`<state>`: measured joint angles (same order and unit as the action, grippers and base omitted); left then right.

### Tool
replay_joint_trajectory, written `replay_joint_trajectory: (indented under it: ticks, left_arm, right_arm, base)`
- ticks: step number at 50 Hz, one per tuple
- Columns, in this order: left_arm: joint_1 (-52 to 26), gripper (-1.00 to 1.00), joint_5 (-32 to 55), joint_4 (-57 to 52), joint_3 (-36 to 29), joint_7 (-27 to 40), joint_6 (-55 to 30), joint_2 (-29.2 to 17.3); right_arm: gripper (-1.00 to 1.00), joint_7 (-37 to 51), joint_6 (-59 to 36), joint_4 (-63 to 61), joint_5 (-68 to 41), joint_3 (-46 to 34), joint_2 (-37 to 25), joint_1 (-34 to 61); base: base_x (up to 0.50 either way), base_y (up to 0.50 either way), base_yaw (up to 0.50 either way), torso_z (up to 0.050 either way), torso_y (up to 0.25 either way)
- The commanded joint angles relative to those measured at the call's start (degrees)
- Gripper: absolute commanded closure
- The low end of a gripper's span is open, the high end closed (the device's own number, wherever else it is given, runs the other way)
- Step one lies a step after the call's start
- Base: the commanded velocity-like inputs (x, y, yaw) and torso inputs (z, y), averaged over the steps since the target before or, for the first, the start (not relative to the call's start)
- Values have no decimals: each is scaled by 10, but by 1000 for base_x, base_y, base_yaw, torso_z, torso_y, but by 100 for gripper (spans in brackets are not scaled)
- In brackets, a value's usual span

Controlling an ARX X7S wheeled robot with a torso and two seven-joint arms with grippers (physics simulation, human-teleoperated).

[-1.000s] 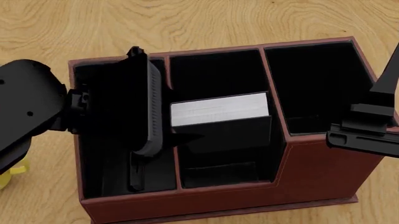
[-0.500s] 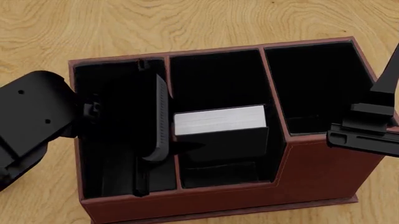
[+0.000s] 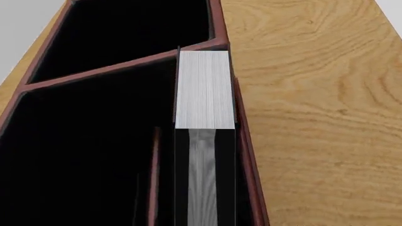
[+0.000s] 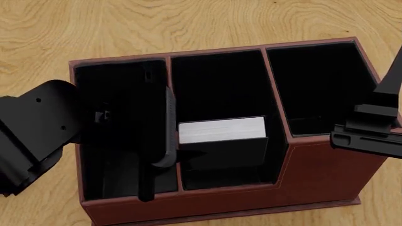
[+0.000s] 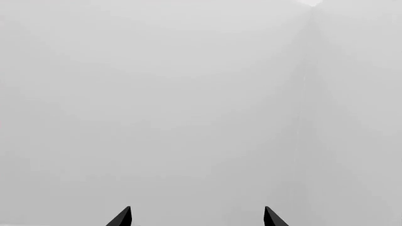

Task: Pick up the book and place it in the back compartment of the caddy.

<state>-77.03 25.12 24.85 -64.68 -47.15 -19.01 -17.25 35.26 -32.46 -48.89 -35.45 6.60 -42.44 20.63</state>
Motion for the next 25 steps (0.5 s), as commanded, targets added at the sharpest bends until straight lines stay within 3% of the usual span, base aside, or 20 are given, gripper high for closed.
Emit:
replay_joint_trajectory:
  ticks: [1,25]
  left_arm:
    - [-3,100,11,34,7,2,15,18]
    - [1,100,-11,160,-2,-18,80,70]
  right_arm:
    - [-100,0,4,3,2,0,-1,-4]
    - [-100,0,11,9,6,-3,0,-8]
  base:
    - [0,0,0,0,0]
    - [0,0,0,0,1]
